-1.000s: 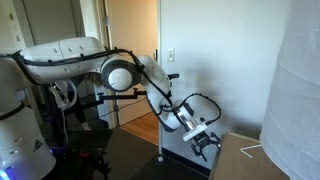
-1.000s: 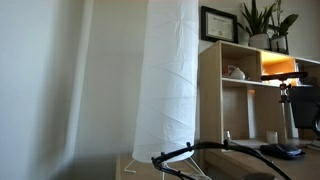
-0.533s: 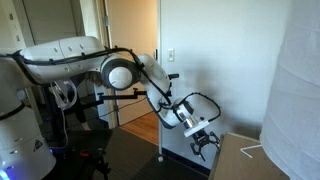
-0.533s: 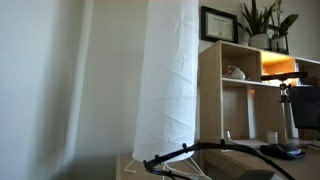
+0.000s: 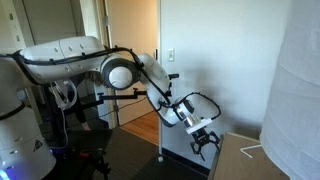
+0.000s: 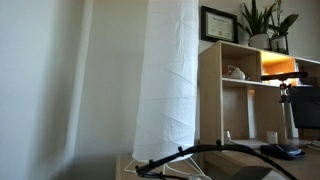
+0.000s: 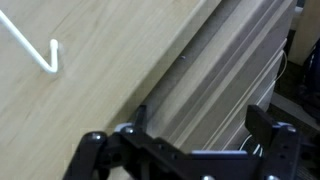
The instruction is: Open the top drawer
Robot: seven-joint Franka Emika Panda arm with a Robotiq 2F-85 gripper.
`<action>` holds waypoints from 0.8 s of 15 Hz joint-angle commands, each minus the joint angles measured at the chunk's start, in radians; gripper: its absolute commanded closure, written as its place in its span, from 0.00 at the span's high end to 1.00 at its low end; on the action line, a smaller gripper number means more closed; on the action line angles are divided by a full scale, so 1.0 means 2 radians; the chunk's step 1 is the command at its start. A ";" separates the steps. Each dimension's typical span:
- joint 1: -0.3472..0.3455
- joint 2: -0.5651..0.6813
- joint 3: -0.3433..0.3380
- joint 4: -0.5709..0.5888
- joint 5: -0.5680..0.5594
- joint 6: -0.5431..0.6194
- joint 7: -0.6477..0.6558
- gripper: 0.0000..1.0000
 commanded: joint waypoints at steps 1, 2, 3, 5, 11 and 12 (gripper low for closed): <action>0.006 -0.007 -0.007 -0.005 0.021 -0.024 -0.050 1.00; 0.005 -0.006 -0.008 -0.004 0.018 -0.017 -0.057 1.00; -0.011 -0.007 0.003 -0.010 -0.005 0.028 -0.055 1.00; -0.030 0.000 0.018 -0.007 0.002 0.082 -0.029 1.00; -0.069 0.043 0.011 0.018 0.075 0.170 -0.010 1.00; -0.070 0.042 0.009 0.013 0.084 0.182 -0.007 1.00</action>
